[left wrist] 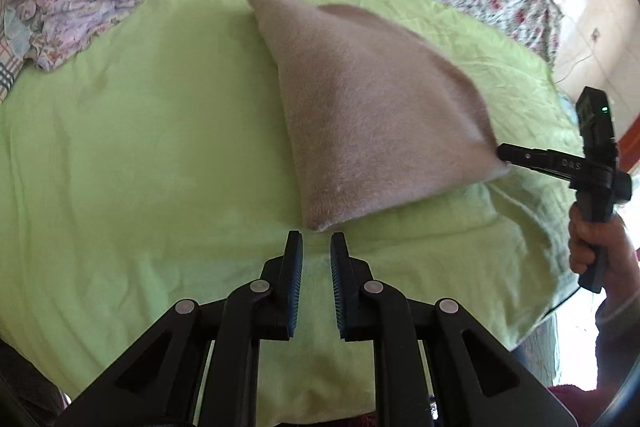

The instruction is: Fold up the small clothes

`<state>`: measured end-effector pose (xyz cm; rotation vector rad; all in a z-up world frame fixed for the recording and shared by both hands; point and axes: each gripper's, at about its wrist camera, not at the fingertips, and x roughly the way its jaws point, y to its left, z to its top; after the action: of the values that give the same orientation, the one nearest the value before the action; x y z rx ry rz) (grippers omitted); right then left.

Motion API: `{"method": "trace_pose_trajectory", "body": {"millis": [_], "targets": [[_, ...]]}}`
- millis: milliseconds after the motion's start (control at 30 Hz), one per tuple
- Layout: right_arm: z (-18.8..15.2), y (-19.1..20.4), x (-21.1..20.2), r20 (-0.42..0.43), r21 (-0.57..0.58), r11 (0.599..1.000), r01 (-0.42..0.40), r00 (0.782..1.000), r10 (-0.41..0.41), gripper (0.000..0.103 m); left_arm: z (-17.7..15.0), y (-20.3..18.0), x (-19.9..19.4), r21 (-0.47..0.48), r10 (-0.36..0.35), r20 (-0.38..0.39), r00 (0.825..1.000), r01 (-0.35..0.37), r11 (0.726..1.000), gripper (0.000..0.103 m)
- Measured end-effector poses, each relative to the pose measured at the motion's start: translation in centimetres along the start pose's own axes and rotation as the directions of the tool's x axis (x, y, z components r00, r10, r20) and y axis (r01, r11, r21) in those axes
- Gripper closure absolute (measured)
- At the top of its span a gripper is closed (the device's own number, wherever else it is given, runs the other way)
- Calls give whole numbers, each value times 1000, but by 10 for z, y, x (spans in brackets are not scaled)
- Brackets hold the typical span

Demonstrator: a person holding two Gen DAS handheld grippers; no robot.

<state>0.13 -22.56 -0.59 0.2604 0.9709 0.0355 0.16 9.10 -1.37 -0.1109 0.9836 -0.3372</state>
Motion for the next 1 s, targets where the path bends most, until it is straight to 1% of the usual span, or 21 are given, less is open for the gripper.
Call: {"method": "trace_pose_trajectory", "body": {"millis": [67, 167, 267, 333, 367, 433, 467, 500, 533, 567, 633, 667, 733, 867, 900, 967, 1000], "targets": [[12, 3, -9, 46, 10, 1000, -3, 999, 3, 73, 9, -2, -11, 15, -28, 36, 999, 27, 1000, 89], [39, 19, -6, 91, 5, 998, -64, 994, 64, 73, 41, -6, -11, 37, -64, 98, 993, 60, 997, 88], [63, 49, 15, 86, -45, 991, -130, 987, 133, 73, 73, -12, -2, 50, -97, 141, 985, 91, 995, 88], [78, 61, 39, 50, -64, 985, -158, 986, 161, 73, 93, -13, 9, 54, -107, 158, 982, 100, 994, 86], [82, 64, 50, 33, -69, 986, -150, 988, 153, 73, 101, -13, 17, 48, -118, 151, 982, 112, 993, 86], [89, 64, 75, -5, -90, 992, -89, 996, 89, 73, 115, -8, 38, 31, -138, 117, 984, 135, 990, 87], [92, 61, 85, -17, -94, 993, -66, 998, 64, 78, 117, -5, 50, 21, -119, 99, 988, 118, 993, 86], [94, 55, 95, -26, -91, 995, -45, 999, 42, 88, 118, -2, 61, 13, -106, 76, 991, 105, 994, 86], [96, 49, 102, -27, -91, 995, -30, 999, 27, 95, 119, 1, 73, 8, -101, 60, 993, 100, 995, 86], [97, 46, 104, -22, -83, 996, -31, 999, 29, 103, 118, 2, 80, 3, -95, 63, 993, 95, 995, 86], [101, 36, 106, -25, -49, 996, -72, 997, 71, 103, 120, -2, 84, 13, -73, 77, 994, 72, 997, 86], [101, 36, 106, -25, -49, 996, -74, 997, 73, 103, 120, -5, 84, 22, -57, 78, 995, 55, 998, 86], [100, 38, 105, -25, -55, 996, -72, 997, 71, 103, 118, -10, 81, 27, -46, 84, 995, 44, 999, 86], [91, 42, 87, -7, -52, 996, -70, 998, 69, 103, 107, -6, 62, 7, -101, 99, 990, 101, 995, 87], [87, 46, 79, 0, -54, 996, -75, 997, 75, 99, 103, -4, 55, 5, -110, 104, 988, 110, 994, 87], [74, 55, 60, 18, -74, 994, -77, 997, 78, 99, 92, -5, 38, 19, -114, 118, 986, 113, 993, 87], [66, 58, 51, 21, -87, 992, -86, 996, 89, 99, 85, -6, 29, 26, -105, 127, 986, 102, 994, 88]]}}
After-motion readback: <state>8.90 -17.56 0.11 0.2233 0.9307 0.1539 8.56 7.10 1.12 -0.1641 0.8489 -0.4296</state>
